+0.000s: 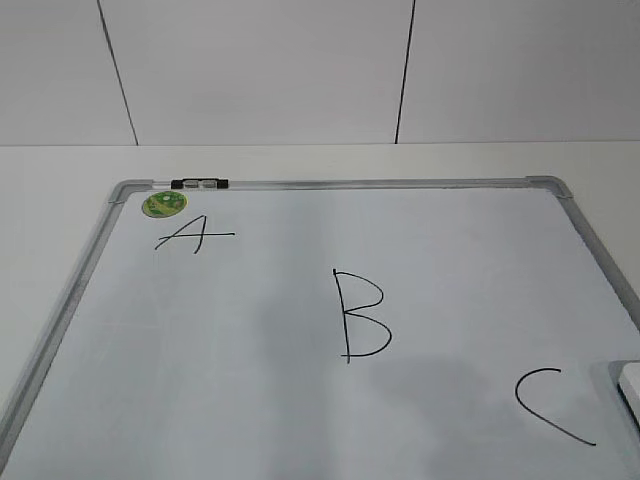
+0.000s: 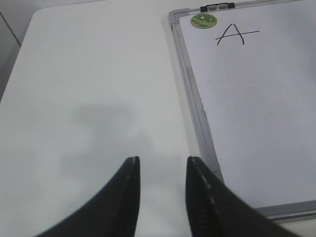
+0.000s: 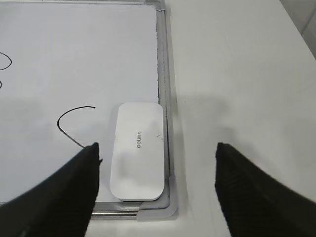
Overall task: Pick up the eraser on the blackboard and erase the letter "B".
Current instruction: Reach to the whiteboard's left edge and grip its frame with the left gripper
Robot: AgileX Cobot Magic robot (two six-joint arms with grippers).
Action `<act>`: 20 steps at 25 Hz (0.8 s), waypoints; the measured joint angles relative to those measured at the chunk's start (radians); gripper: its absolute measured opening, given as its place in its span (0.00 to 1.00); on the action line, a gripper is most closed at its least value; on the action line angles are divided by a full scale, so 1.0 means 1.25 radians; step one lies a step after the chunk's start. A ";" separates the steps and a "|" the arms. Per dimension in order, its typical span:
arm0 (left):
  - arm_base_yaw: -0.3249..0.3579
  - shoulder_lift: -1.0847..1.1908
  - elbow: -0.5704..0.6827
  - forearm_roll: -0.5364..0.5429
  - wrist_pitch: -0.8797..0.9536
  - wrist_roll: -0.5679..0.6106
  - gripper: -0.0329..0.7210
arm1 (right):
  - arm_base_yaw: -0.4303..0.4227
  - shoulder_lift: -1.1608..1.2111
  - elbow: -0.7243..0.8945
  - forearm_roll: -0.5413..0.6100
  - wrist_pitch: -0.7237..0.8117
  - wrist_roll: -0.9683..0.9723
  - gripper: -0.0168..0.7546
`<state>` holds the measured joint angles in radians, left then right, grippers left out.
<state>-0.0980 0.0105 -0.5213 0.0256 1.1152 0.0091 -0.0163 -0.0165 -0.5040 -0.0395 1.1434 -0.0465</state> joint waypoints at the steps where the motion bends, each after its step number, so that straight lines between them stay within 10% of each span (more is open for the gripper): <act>1: 0.000 0.000 0.000 0.000 0.000 0.000 0.36 | 0.000 0.000 0.000 0.000 0.000 0.000 0.78; 20: 0.000 0.000 0.000 0.000 0.000 0.000 0.36 | 0.000 0.026 -0.008 -0.011 0.000 -0.001 0.78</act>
<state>-0.0980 0.0105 -0.5213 0.0256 1.1152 0.0091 -0.0163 0.0164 -0.5145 -0.0533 1.1431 -0.0481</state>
